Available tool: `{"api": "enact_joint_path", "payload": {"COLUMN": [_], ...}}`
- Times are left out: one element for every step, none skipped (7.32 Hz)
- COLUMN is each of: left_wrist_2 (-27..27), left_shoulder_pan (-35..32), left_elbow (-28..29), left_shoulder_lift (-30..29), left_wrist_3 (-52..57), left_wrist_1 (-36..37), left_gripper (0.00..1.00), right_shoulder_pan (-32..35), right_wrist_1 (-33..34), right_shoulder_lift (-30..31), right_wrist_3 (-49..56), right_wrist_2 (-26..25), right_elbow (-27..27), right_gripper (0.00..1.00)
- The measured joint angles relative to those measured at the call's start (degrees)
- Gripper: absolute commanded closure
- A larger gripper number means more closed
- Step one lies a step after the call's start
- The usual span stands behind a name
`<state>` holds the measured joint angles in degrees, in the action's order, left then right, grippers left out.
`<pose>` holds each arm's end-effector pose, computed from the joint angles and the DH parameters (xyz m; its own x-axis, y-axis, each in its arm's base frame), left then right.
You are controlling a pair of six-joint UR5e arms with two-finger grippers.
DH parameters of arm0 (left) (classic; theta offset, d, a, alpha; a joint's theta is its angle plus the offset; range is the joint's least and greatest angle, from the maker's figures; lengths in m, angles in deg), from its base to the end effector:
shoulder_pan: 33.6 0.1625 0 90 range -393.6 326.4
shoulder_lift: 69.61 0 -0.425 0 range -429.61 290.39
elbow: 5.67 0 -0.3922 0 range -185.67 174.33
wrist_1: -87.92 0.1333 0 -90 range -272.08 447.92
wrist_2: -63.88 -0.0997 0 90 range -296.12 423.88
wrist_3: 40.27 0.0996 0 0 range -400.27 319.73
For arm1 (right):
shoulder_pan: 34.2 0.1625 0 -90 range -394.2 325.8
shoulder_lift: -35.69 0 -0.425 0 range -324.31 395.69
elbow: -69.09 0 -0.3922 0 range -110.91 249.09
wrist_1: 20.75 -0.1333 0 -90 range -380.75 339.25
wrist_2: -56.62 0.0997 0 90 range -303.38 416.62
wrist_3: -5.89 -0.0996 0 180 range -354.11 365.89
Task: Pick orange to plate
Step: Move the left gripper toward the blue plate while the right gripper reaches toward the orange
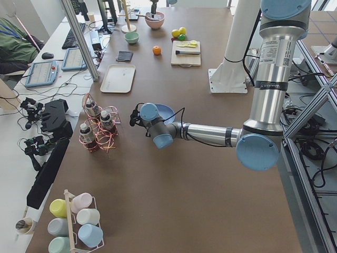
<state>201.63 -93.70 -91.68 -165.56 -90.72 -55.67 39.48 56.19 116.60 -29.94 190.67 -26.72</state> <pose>0.2214 -0.5045 0.5275 0.3948 0.1722 -0.9025 0.0353 0.9787 0.2022 -0.0981 -0.5629 0.4978 0.6303 0.0788 0.7724 -0.1489 0.9886 0.0206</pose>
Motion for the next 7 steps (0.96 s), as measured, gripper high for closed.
{"api": "enact_joint_path", "payload": {"left_wrist_2": [-0.04, -0.86, -2.65, -5.89, -10.07, -14.58, -18.94], "left_shoulder_pan": [0.06, 1.09, 3.44, 7.11, 11.41, 15.92, 20.34], "left_elbow": [-1.64, -2.95, -4.15, -5.45, -7.24, -9.37, -10.86], "left_shoulder_lift": [-1.26, -2.76, -4.44, -6.78, -9.45, -12.22, -15.22], "left_wrist_3": [-4.04, -8.24, -12.61, -16.98, -20.40, -23.14, -25.95], "left_wrist_1": [0.16, 0.21, 0.38, 1.51, 4.59, 8.96, 12.86], "left_gripper": [1.00, 1.00, 1.00, 1.00, 1.00, 1.00, 1.00], "right_shoulder_pan": [-0.84, -2.01, -3.60, -5.65, -7.94, -10.32, -12.72], "right_wrist_1": [-0.05, -0.07, -0.07, -0.10, -0.28, -1.12, -2.70], "right_shoulder_lift": [-0.81, -1.61, -2.76, -4.32, -5.83, -7.09, -8.00], "right_wrist_3": [-0.59, -1.43, -2.84, -5.45, -8.56, -11.88, -14.76], "right_wrist_2": [-0.19, -1.01, -2.43, -3.99, -5.74, -7.59, -9.28], "right_elbow": [0.46, 0.79, 1.18, 1.69, 1.98, 2.33, 3.10], "right_gripper": [0.00, 0.00, 0.00, 0.00, 0.00, 0.00, 0.00]}}
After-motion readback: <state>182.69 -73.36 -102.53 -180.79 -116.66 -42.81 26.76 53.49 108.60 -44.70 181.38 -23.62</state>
